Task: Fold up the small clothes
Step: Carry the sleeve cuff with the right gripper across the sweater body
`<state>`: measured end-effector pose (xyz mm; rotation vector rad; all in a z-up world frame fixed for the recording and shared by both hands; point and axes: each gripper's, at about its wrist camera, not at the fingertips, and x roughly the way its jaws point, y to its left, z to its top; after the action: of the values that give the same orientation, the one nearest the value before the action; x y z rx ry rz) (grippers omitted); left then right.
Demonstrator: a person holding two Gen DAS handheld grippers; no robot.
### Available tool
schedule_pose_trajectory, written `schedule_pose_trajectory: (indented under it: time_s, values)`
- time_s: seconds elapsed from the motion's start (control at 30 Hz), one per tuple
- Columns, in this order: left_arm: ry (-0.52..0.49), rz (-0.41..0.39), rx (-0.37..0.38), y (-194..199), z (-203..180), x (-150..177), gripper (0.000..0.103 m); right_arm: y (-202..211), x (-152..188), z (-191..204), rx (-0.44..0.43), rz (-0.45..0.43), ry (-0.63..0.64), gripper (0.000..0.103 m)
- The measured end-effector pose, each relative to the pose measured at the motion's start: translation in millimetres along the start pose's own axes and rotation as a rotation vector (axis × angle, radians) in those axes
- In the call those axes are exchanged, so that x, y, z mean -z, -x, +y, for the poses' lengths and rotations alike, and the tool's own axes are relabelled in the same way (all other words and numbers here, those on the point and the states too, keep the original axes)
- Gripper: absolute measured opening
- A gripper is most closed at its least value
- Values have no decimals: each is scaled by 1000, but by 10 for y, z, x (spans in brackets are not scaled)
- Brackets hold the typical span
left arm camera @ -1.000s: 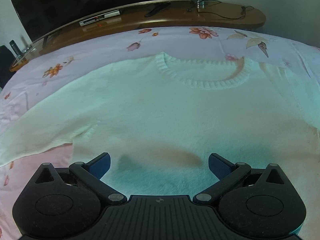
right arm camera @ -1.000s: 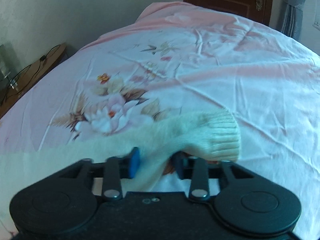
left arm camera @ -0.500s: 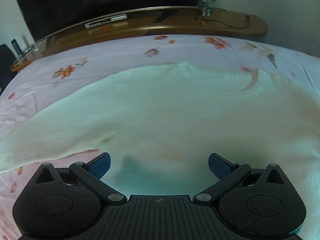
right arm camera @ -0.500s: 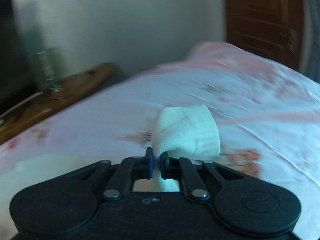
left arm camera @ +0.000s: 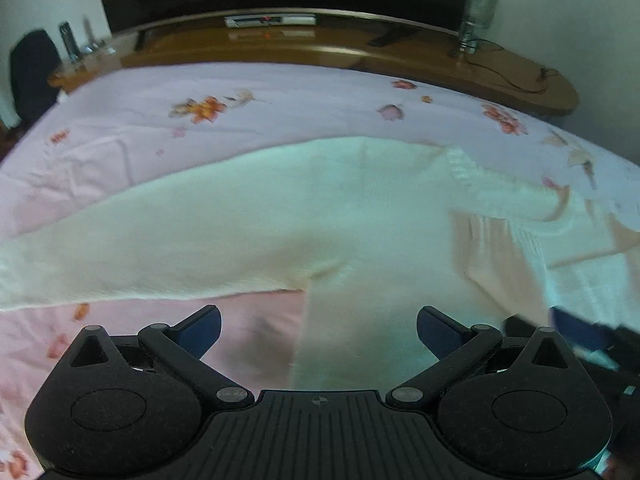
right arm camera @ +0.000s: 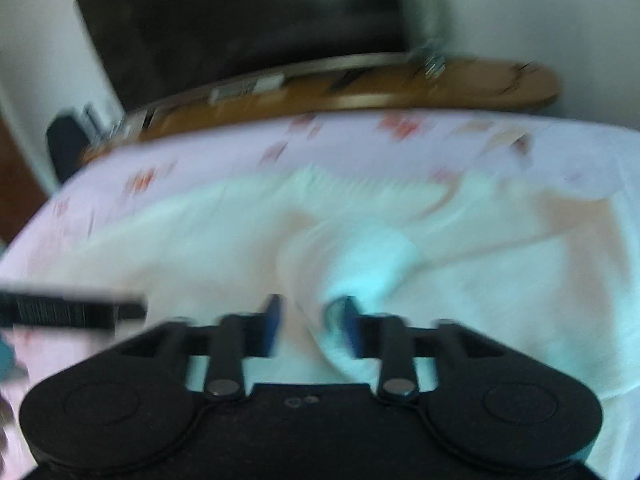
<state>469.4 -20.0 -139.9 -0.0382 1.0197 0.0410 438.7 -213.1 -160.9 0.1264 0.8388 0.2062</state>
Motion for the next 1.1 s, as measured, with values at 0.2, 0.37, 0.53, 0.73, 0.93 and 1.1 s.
schedule_pose_trajectory:
  time_s: [0.2,0.37,0.53,0.73,0.93,1.1]
  values:
    - [-26,28,104,-38,-268,75,103,385,66,-352,8,-52,-61,49]
    - [12,43,64,-34,-273,32,103,243,7,-588,-68,20,-203,51]
    - [18,10,-44,44,-25,55,103,-12,-121,-294,-208,39,-261,52]
    - [32,35,-22,56,112,171,103,246,-35,-33,-334,48,-210,53]
    - [130,101,195,44,-26,306,103,594,89,-350,-64,-50,-131,55]
    - [240,148,310,-62,-188,450,103,906,322,-664,189,-96,-78,59]
